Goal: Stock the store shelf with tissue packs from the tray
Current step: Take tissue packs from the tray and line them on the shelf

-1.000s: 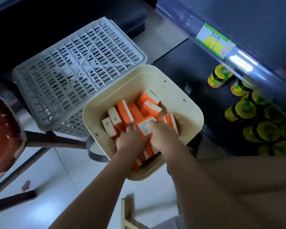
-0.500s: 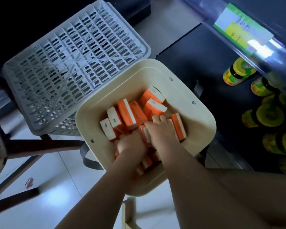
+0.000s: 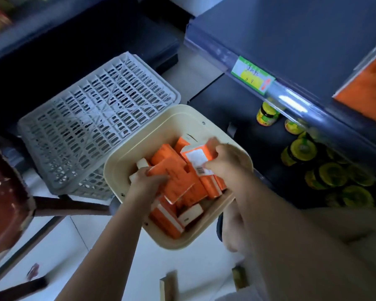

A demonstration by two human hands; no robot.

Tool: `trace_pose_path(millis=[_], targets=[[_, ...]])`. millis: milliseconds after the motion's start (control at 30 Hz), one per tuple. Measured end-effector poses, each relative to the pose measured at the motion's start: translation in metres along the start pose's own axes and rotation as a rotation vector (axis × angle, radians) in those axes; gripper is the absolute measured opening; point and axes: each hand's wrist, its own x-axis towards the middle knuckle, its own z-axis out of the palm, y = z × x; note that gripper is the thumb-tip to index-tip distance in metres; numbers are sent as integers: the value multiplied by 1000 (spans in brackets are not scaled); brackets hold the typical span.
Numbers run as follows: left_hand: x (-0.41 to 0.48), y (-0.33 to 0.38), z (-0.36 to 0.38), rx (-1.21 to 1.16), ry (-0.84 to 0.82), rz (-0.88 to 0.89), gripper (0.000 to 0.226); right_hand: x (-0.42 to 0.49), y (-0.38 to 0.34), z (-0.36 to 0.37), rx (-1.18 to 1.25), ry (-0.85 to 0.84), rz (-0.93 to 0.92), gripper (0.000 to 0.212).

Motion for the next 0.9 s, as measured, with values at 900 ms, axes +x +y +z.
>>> trace_pose_path(millis=[900], targets=[[-226,177,107,-661,-602,364,28,-246,21,-197,1228,533,-425,54]])
